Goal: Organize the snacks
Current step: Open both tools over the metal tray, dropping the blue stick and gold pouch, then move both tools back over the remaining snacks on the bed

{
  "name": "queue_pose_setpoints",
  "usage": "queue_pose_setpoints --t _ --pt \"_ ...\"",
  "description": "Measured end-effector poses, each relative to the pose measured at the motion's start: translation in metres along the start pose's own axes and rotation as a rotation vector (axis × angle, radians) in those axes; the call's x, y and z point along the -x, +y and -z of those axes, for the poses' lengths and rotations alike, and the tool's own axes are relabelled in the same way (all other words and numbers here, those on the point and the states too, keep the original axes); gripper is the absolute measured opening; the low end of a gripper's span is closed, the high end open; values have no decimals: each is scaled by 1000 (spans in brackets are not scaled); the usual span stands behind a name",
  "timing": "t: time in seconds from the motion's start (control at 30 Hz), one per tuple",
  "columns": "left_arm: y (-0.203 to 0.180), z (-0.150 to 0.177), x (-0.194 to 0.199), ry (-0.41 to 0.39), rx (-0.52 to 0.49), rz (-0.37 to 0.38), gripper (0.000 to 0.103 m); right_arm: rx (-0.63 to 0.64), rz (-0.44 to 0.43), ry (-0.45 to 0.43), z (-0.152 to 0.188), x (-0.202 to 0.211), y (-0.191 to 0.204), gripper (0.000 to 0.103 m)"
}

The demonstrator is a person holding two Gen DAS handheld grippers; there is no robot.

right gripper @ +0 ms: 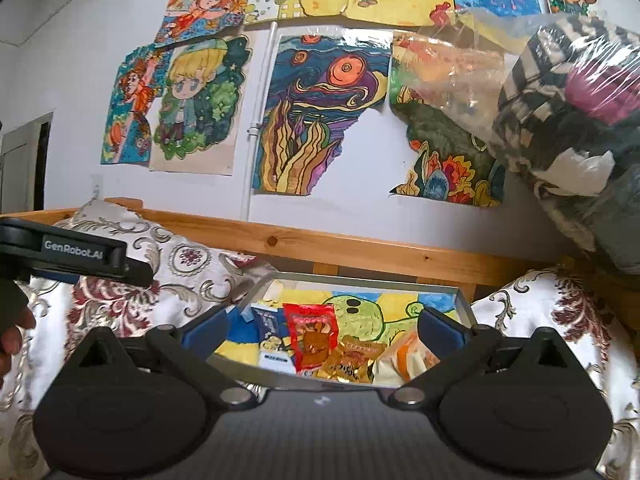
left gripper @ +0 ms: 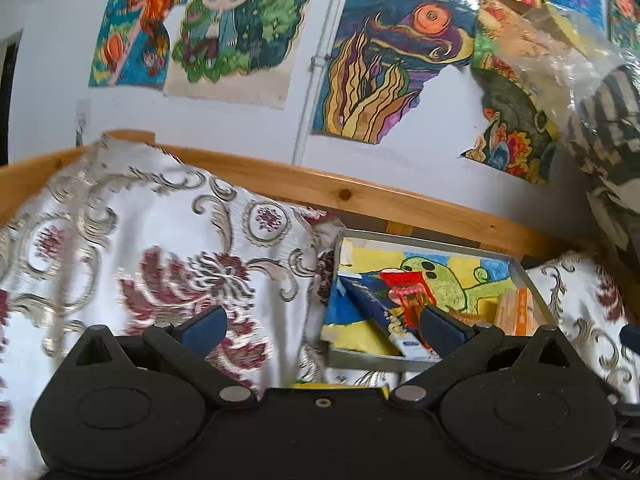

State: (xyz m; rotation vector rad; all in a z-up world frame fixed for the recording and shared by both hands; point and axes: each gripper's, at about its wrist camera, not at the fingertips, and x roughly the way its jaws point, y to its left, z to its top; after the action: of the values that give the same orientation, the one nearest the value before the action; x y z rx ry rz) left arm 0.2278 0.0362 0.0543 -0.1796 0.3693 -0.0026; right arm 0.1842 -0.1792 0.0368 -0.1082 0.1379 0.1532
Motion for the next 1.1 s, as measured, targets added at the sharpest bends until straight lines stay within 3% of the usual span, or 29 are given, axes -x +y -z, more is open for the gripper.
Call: queue_pose_setpoints --t 0.17,0.43,0.6,0.77,1.1 --pt "9 9 30 -13 -42 -10 102 25 -8 -1 3 29 6 103" --pt "21 35 58 43 -46 -11 102 18 -31 68 18 62 11 103" --pt "24 60 61 141 -38 -13 102 1 -59 146 29 74 12 103" --pt "15 82 61 202 -139 -35 102 -8 -65 222 39 79 13 103" --pt "16 87 49 282 -145 -67 102 12 -76 375 60 66 20 103"
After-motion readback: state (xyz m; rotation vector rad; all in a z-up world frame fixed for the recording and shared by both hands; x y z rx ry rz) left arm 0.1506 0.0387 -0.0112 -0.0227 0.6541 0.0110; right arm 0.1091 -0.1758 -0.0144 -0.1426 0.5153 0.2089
